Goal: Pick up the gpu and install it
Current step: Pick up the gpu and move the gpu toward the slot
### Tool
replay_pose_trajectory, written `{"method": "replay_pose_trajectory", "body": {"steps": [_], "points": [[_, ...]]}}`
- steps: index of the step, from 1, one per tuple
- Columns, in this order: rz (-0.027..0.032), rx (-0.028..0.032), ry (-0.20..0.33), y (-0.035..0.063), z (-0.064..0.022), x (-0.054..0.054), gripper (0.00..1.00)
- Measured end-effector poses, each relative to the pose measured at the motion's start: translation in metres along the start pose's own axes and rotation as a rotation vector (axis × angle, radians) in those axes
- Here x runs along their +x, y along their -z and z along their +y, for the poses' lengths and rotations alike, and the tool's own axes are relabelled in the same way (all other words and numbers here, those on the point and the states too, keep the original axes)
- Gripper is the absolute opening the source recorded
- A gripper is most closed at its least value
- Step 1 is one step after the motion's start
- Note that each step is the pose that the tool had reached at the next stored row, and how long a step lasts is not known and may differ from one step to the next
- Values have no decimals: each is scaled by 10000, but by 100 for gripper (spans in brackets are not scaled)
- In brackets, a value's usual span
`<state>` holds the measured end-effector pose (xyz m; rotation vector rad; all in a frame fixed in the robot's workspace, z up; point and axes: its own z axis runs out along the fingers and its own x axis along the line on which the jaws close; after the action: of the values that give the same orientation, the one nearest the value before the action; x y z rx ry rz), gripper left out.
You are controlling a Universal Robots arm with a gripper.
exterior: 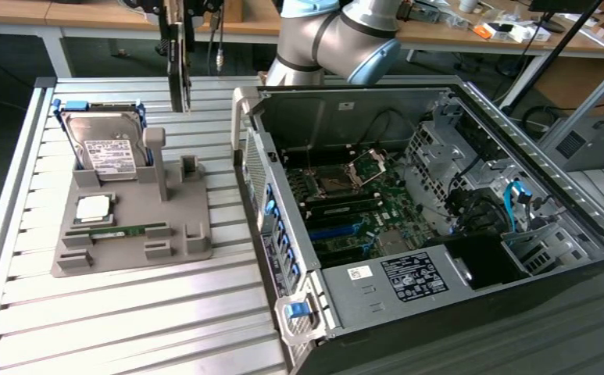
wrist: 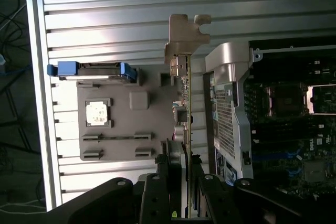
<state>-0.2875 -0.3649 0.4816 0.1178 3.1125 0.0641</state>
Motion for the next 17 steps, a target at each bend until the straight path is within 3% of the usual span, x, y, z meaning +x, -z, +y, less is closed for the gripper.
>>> {"method": "replay_pose_trajectory", "body": {"steps": [17], "points": [[0, 1, -1, 0, -84, -41, 27]]}}
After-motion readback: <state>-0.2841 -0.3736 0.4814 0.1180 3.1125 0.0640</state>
